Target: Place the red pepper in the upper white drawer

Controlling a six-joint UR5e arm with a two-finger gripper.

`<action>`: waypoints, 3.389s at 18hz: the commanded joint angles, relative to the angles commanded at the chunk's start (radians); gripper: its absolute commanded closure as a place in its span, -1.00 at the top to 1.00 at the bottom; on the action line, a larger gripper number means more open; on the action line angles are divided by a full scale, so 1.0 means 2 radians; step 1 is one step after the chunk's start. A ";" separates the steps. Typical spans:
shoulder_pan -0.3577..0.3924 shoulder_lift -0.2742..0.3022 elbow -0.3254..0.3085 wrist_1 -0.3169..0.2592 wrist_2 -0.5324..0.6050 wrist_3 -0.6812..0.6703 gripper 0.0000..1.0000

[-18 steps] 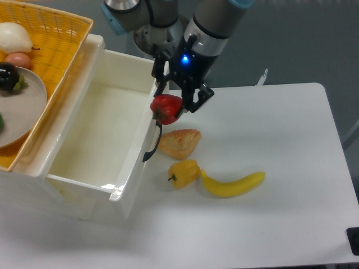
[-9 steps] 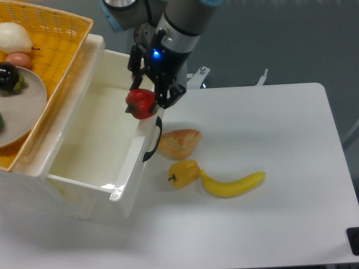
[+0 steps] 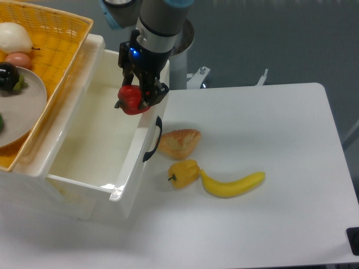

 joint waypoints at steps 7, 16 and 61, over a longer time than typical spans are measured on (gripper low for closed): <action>-0.041 -0.007 -0.005 0.000 0.053 0.007 0.04; -0.048 -0.008 -0.014 0.002 0.054 0.008 0.04; -0.091 -0.051 -0.022 0.005 0.051 0.002 0.10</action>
